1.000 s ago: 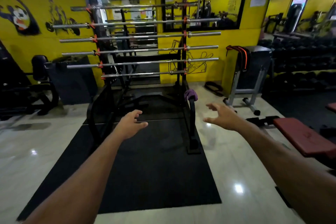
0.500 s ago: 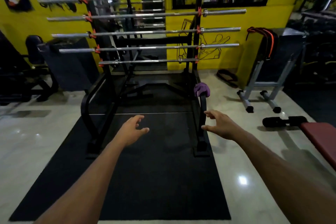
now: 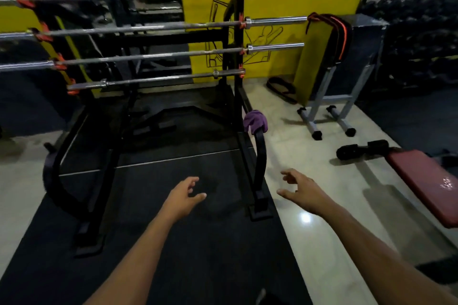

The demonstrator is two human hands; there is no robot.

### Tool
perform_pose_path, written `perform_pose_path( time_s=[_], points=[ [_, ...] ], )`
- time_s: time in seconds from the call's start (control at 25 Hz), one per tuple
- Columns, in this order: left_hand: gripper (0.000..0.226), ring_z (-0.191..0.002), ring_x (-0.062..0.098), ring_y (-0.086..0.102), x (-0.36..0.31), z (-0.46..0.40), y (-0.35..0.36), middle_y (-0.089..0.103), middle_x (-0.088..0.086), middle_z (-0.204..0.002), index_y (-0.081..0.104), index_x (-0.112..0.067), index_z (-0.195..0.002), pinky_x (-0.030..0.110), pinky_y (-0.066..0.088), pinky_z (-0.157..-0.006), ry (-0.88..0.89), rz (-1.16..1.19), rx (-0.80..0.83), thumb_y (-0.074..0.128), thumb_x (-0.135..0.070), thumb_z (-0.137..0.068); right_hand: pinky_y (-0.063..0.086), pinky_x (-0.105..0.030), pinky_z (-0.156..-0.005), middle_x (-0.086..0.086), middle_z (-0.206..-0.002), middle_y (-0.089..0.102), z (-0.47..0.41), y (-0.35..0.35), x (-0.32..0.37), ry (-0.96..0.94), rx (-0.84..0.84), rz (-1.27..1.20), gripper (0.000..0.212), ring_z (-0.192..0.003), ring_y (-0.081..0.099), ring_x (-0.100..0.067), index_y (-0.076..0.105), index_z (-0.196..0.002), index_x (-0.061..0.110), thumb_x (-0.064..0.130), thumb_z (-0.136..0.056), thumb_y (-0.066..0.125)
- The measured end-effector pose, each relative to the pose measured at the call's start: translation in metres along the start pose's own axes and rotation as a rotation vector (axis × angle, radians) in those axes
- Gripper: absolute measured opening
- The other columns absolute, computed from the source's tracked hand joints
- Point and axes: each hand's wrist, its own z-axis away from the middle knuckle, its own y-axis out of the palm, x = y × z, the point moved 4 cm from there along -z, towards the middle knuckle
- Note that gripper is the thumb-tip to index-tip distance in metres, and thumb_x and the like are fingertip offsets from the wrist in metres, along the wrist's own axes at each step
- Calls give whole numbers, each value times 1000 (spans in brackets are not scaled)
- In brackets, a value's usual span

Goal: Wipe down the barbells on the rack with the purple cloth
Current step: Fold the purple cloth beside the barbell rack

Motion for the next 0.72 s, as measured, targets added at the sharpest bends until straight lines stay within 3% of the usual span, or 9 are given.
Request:
perform_pose_path(
  time_s=[0.44,0.72],
  points=[
    [61,-131,14,49,-19,-243,-33,48,-2,-143,47,-29,-143,30,43,-104,-52,-183,127,74,-35,-88,48,-26,-97,2,-124,63,-266,-9,-32,78,57,-98,57,-115,59,-11,54,-135,23,39,-86,78],
    [60,-128,14,52,-9,-376,-57,50,1,-145,48,-31,-141,33,45,-105,-126,-83,131,74,-36,-88,50,-27,-96,5,-119,63,-415,-10,-24,95,125,-114,54,-111,60,-11,54,-134,24,39,-87,76]
  ],
)
